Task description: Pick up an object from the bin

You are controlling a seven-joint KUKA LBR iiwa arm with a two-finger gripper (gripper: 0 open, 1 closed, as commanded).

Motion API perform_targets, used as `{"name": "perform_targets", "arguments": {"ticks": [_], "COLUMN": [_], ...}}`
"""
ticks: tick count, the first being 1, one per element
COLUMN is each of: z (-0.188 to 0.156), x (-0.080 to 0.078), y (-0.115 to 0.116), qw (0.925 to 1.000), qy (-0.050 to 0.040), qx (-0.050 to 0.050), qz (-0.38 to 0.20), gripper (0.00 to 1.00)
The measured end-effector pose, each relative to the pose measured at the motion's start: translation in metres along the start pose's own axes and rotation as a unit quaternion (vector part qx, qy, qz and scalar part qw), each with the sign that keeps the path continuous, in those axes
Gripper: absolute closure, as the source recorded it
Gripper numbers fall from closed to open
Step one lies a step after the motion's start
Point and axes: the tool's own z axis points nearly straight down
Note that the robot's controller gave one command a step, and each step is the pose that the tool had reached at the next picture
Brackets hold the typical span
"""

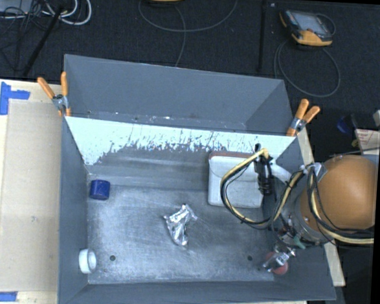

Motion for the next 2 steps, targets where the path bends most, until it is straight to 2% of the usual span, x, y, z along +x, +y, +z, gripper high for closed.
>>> {"name": "perform_targets", "arguments": {"ticks": [1,2], "z": [-0.0231,-0.0295], "x": [-0.0012,-0.0020], "y": [-0.0010,-0.0012], "qw": [1.0000,1.0000], "qy": [-0.0009,-0.0015], "qx": [0.000,-0.001], "qz": [0.002,0.006], "gripper": [1.00,1.00]}}
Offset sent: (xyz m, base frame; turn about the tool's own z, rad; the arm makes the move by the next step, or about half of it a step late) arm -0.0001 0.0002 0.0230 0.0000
